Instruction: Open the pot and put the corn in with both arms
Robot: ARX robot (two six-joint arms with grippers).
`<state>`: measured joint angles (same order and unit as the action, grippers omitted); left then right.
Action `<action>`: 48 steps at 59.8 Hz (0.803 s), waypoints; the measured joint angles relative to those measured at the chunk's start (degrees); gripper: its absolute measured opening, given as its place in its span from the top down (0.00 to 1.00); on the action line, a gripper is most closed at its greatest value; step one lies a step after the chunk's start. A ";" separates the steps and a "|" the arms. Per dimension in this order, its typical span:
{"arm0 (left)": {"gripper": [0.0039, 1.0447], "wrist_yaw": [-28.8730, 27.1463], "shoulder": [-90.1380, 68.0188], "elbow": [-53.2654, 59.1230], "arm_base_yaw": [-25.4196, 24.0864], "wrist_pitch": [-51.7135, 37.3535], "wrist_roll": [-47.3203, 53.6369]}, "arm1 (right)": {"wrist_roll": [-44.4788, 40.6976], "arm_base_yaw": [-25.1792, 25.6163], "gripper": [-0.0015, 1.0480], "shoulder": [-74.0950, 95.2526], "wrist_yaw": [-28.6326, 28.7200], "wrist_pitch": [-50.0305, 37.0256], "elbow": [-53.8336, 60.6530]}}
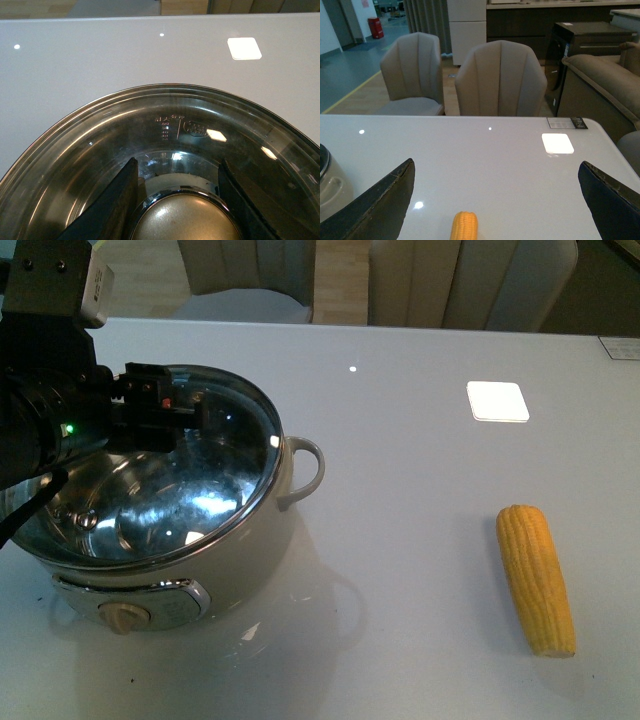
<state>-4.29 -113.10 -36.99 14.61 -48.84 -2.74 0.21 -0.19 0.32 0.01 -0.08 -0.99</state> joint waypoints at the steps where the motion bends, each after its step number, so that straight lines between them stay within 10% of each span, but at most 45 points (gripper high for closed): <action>1: 0.60 -0.02 0.28 0.00 -0.04 0.28 -0.07 | 0.00 0.00 0.08 0.00 -0.02 0.00 0.00; 48: 0.60 3.30 16.50 -0.37 -5.81 8.07 0.39 | 0.00 0.00 0.08 0.00 -0.02 0.00 0.00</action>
<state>-0.99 -96.60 -37.36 8.80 -40.77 -2.35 0.21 -0.19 0.32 -0.01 -0.08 -0.99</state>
